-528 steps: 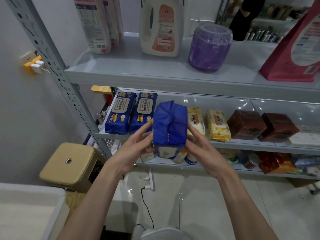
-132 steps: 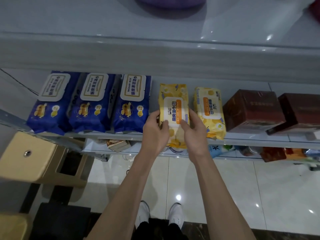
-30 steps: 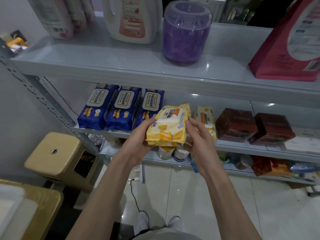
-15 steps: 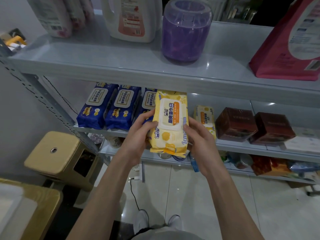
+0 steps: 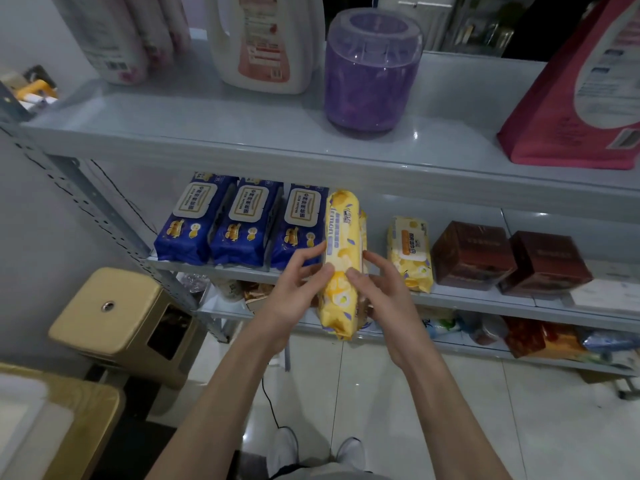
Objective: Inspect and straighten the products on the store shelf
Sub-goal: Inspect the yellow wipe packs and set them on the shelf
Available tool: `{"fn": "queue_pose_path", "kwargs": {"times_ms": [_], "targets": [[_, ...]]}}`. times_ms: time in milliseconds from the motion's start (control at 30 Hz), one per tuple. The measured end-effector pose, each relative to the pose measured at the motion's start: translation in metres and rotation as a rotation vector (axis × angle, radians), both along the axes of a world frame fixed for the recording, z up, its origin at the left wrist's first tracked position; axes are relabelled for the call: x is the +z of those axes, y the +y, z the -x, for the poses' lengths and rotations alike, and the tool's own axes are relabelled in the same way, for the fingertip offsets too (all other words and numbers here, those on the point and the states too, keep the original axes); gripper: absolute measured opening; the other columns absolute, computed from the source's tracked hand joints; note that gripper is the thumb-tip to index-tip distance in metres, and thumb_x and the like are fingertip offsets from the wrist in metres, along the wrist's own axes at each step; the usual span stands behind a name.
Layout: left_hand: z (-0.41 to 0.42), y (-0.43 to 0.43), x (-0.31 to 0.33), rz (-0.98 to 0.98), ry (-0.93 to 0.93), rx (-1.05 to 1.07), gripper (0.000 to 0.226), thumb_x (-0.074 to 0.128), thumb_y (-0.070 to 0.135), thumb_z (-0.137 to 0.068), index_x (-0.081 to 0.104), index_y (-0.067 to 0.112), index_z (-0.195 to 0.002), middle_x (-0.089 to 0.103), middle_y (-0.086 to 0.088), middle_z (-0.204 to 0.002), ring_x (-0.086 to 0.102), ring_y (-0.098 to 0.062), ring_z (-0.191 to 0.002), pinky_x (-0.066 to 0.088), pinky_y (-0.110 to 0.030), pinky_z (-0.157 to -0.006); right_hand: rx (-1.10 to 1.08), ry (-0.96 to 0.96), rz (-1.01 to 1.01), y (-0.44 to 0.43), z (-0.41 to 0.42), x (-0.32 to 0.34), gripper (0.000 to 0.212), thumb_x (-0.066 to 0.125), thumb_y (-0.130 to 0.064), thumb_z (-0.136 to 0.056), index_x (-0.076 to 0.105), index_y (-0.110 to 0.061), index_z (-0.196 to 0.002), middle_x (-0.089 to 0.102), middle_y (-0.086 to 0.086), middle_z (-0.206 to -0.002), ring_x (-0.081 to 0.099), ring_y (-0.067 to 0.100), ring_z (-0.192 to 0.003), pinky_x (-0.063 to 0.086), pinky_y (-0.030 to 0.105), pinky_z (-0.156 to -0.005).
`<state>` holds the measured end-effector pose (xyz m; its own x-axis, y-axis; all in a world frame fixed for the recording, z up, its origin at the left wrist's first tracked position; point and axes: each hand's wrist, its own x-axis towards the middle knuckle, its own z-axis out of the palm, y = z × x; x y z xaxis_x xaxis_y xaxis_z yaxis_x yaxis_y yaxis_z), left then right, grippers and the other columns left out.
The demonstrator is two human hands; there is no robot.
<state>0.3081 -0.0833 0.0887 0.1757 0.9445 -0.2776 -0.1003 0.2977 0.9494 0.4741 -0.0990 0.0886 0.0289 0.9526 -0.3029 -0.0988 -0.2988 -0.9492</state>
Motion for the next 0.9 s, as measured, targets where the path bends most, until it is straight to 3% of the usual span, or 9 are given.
{"fn": "queue_pose_path", "kwargs": {"times_ms": [167, 300, 367, 533, 733, 900], "targets": [[-0.001, -0.004, -0.005, -0.026, -0.056, -0.029, 0.040, 0.062, 0.026, -0.098, 0.051, 0.030, -0.136, 0.071, -0.010, -0.123, 0.071, -0.032, -0.108, 0.061, -0.045, -0.088, 0.010, 0.118, 0.010, -0.006, -0.005, -0.012, 0.045, 0.071, -0.022, -0.095, 0.056, -0.036, -0.135, 0.076, 0.005, -0.114, 0.074, 0.025, -0.105, 0.058, 0.037, -0.083], [0.003, -0.003, -0.010, -0.016, -0.047, -0.008, 0.067, 0.077, 0.027, -0.082, 0.048, 0.032, -0.142, 0.064, -0.003, -0.135, 0.070, -0.024, -0.113, 0.058, -0.047, -0.095, 0.061, 0.138, -0.006, -0.010, -0.009, -0.021, 0.051, 0.069, -0.010, -0.095, 0.055, -0.035, -0.137, 0.074, 0.003, -0.122, 0.070, 0.026, -0.114, 0.055, 0.038, -0.089], [0.007, -0.004, -0.013, -0.050, -0.016, -0.052, 0.069, 0.077, 0.026, -0.082, 0.050, 0.030, -0.144, 0.060, -0.001, -0.140, 0.068, -0.022, -0.118, 0.057, -0.046, -0.098, 0.092, 0.130, -0.010, -0.010, -0.011, -0.025, 0.054, 0.070, -0.006, -0.094, 0.055, -0.035, -0.138, 0.073, 0.003, -0.125, 0.068, 0.026, -0.118, 0.055, 0.039, -0.091], [0.012, -0.008, -0.013, -0.079, -0.043, -0.094, 0.068, 0.076, 0.015, -0.083, 0.048, 0.022, -0.145, 0.058, 0.002, -0.142, 0.067, -0.023, -0.118, 0.058, -0.041, -0.096, 0.123, 0.149, -0.028, -0.010, -0.015, -0.029, 0.065, 0.073, -0.009, -0.080, 0.054, -0.033, -0.138, 0.071, 0.002, -0.130, 0.067, 0.024, -0.122, 0.056, 0.042, -0.097], [0.012, -0.008, -0.014, -0.072, -0.067, -0.095, 0.067, 0.075, 0.009, -0.085, 0.047, 0.021, -0.145, 0.058, 0.002, -0.141, 0.068, -0.023, -0.117, 0.058, -0.038, -0.093, 0.143, 0.128, -0.049, -0.009, -0.015, -0.030, 0.062, 0.069, 0.005, -0.090, 0.055, -0.031, -0.138, 0.070, 0.001, -0.129, 0.067, 0.023, -0.122, 0.057, 0.039, -0.093], [0.015, -0.006, -0.016, -0.017, -0.103, -0.059, 0.062, 0.073, 0.019, -0.085, 0.048, 0.024, -0.142, 0.066, -0.001, -0.134, 0.069, -0.025, -0.115, 0.059, -0.039, -0.089, 0.171, 0.045, -0.086, -0.010, -0.014, -0.023, 0.064, 0.076, -0.014, -0.088, 0.053, -0.033, -0.144, 0.063, -0.012, -0.139, 0.066, 0.014, -0.120, 0.059, 0.035, -0.088]]}}
